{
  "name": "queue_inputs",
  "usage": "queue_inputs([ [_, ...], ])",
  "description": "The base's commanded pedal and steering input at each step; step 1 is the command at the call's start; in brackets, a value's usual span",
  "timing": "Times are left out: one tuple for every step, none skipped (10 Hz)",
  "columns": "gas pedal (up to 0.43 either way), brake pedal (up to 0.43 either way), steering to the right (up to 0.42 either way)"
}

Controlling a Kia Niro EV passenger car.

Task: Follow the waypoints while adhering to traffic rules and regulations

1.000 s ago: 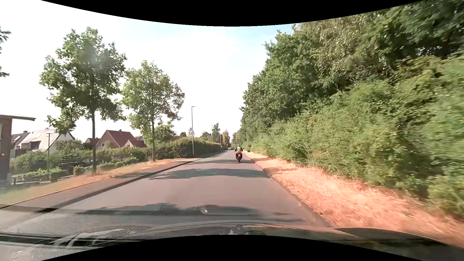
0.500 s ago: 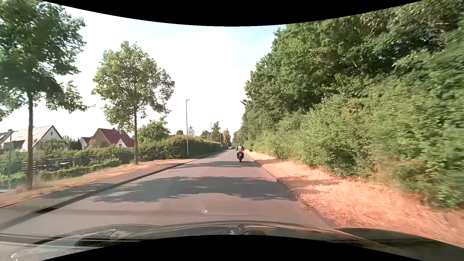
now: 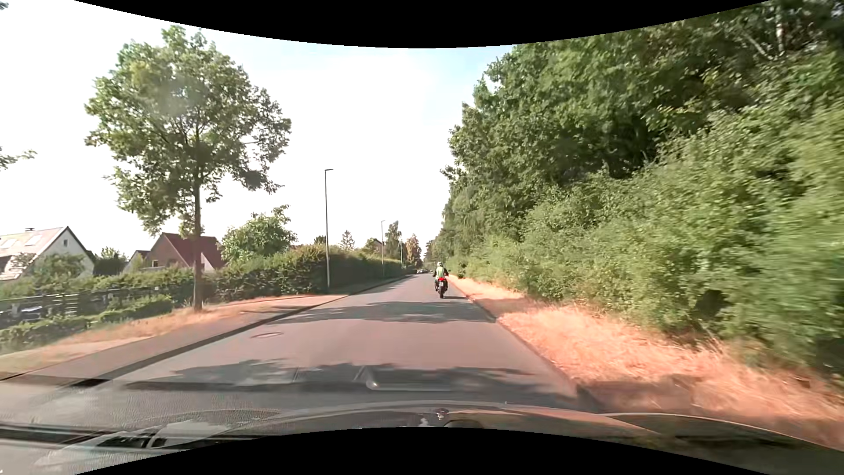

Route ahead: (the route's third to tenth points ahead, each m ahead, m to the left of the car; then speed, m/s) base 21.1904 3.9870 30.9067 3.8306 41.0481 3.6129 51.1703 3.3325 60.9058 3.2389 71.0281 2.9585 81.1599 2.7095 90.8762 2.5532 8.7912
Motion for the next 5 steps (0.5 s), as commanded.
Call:
queue_inputs([
  [0.138, 0.0, -0.007],
  [0.138, 0.0, -0.007],
  [0.138, 0.0, -0.007],
  [0.138, 0.0, -0.007],
  [0.138, 0.0, -0.007],
])
